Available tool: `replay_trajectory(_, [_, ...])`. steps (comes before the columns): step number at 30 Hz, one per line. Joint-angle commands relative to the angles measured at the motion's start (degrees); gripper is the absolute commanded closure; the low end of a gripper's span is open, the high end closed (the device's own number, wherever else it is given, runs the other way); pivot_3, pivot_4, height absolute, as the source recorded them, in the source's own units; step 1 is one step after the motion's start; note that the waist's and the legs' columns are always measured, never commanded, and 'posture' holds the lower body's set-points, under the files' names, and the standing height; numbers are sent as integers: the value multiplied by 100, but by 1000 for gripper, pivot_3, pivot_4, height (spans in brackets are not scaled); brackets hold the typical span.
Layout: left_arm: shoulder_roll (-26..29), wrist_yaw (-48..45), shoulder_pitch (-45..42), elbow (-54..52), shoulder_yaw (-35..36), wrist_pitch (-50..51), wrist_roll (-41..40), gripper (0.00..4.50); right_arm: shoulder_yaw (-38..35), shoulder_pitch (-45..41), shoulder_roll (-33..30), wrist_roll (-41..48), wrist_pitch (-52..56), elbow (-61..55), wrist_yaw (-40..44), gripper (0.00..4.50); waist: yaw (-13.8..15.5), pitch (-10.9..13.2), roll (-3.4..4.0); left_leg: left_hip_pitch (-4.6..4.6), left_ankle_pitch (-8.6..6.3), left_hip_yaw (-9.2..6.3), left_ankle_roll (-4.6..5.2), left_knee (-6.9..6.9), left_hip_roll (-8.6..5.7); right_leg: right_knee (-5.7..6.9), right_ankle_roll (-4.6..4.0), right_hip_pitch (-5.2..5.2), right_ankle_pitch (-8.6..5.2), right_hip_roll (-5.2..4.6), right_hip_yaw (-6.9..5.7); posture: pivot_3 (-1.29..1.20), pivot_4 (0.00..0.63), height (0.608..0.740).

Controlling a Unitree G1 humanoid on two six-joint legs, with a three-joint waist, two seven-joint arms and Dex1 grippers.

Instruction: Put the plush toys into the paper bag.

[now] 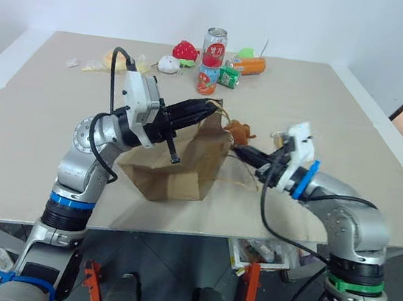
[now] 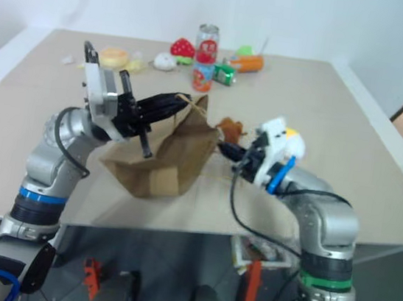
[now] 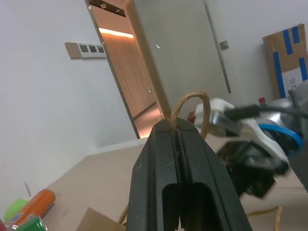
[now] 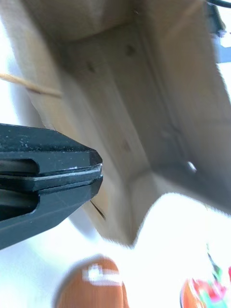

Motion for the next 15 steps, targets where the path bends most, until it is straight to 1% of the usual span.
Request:
replay_trajectory(1, [35,-18,53,-283,18,59,-182,4500,-662,-376,-527,-383,-675,758,-364,4468,5,0,0,0,0,0,0,0,0,0,-1,0,1,0,0,0,150,740])
replay_trajectory(4, [62,-45,100,-388,-12,139,-260,4500,-521,-611,-884,-961,-1183,1633,-591,4468,9,0,0,-1,0,6,0,6,-3,-3,1,2,4,-2,11,0,150,740])
replay_trajectory(8, [148,-121,211,-524,-96,356,-342,4500,-311,-912,-1043,-1490,-1563,2597,-964,4468,10,0,0,-2,0,7,0,5,-3,-3,1,2,3,-1,12,0,150,740])
replay_trajectory(10, [271,-216,317,-602,-205,590,-385,4500,-205,-1037,-1033,-1629,-1801,2966,-969,3862,9,0,1,-3,0,8,1,2,-3,-7,4,1,0,0,15,0,150,740])
replay_trajectory(11, [336,-246,357,-624,-260,738,-401,4500,-158,-1092,-1016,-1683,-1890,3083,-953,3663,9,1,1,-3,0,9,1,0,-3,-7,5,-2,0,0,16,0,150,740])
replay_trajectory(12, [392,-280,384,-617,-312,834,-381,4500,-118,-1130,-999,-1712,-1945,3142,-917,3258,2,0,1,-4,1,9,1,-2,-3,-7,5,-2,-1,0,16,0,150,740])
replay_trajectory(13, [483,-277,409,-610,-382,1038,-347,4500,-73,-1166,-980,-1765,-2009,3191,-926,2481,2,0,1,-3,1,9,1,-5,-3,-7,7,-3,-3,2,18,0,150,740])
replay_trajectory(14, [543,-309,431,-541,-420,1084,-278,4500,-40,-1200,-959,-1789,-2085,3234,-914,2481,-3,2,4,-3,1,9,1,-5,-3,-7,7,-3,-3,3,18,0,150,740])
replay_trajectory(15, [611,-295,443,-492,-439,1273,-294,4500,-26,-1234,-941,-1833,-2170,3286,-973,1738,-4,2,4,-3,1,9,2,-7,-3,-7,8,-6,-4,4,21,0,150,740])
